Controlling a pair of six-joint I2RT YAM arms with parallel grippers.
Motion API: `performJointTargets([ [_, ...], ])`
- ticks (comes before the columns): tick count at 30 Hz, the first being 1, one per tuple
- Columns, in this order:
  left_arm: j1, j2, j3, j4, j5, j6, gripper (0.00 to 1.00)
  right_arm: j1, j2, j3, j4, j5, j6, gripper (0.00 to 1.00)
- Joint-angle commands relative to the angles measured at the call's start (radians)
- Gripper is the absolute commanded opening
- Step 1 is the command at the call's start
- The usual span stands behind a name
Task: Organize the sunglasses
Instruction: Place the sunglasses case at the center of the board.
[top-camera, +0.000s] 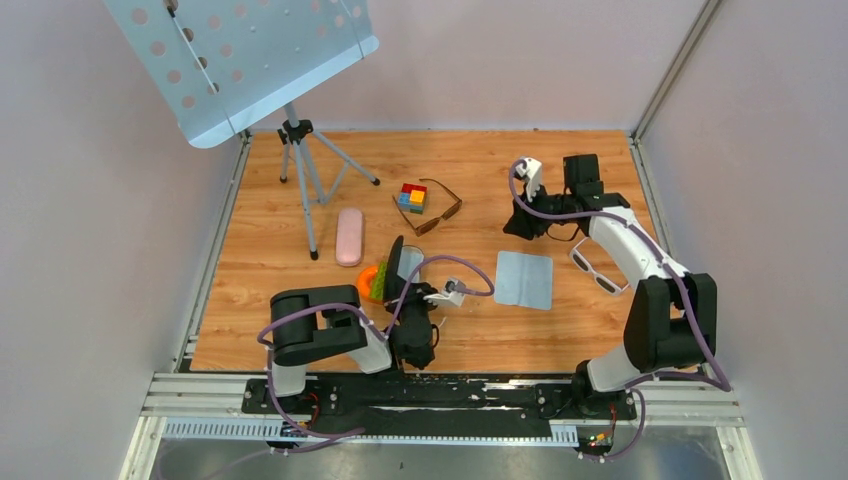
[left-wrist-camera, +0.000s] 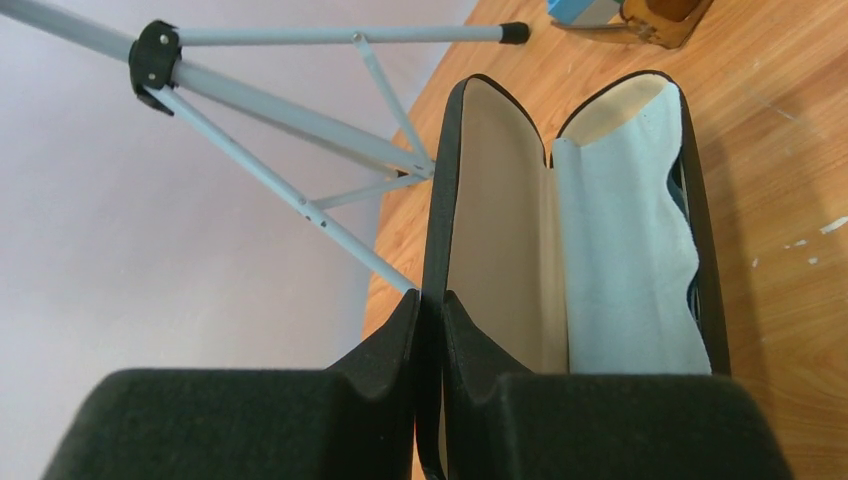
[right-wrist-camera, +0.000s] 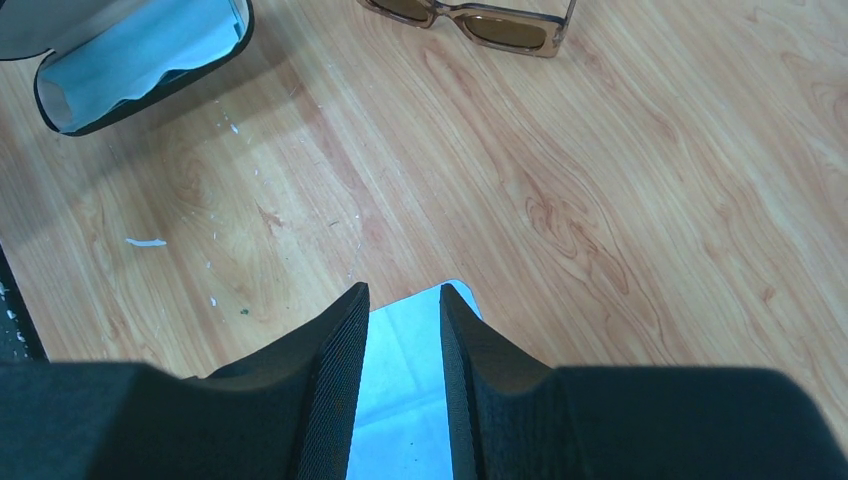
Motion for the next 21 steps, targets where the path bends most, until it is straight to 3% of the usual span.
performJointTargets([
  [1,-0.013,-0.025,0.005,0.130,-0.064,-0.034,0.00,-0.005,-0.038,-0.020,-0.021,-0.002,-0.035,0.36],
  [5,-0.028,-0.130,-0.018,-0.090,-0.006,-0.203,0.00,-0.005,-0.034,-0.015,-0.021,-0.008,-0.031,0.36],
  [7,-0.026,-0.246,-0.006,-0.386,0.053,-0.417,0.00,-0.004,-0.030,-0.010,-0.020,-0.012,-0.021,0.36],
  [10,0.027,-0.443,0.103,-1.081,0.265,-0.934,0.00,-0.001,-0.033,-0.008,-0.021,-0.013,-0.016,0.36],
  [11,0.050,-0.480,0.118,-1.183,0.304,-1.018,0.00,0.000,-0.036,-0.009,-0.021,-0.011,-0.016,0.36],
  [17,0.071,-0.553,0.091,-1.321,0.366,-1.171,0.00,0.004,-0.042,-0.020,-0.020,-0.004,-0.016,0.36],
  [21,0.072,-0.562,0.071,-1.420,0.310,-1.347,0.00,0.008,-0.043,-0.024,-0.020,-0.004,-0.014,0.36],
])
